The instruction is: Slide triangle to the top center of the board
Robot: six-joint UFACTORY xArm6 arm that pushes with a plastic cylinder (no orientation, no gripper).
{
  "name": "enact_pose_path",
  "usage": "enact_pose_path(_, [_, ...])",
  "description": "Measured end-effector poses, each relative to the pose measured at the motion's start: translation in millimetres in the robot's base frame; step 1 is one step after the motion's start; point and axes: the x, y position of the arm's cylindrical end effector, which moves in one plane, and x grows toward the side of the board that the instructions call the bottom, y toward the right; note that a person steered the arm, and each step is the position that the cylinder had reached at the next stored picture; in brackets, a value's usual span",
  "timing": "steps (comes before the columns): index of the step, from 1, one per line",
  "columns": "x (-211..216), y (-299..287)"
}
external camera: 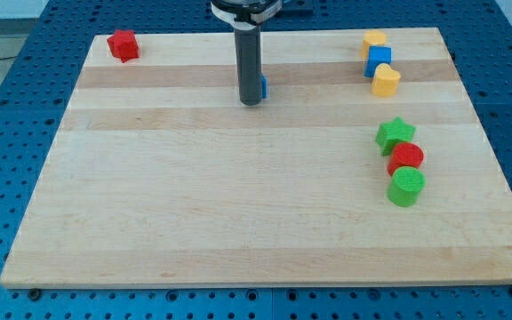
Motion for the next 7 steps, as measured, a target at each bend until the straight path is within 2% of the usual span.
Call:
enact_pose_path(2, [-37,7])
enact_pose_path(5, [-44,37])
enact_pose_path(7, [-68,33])
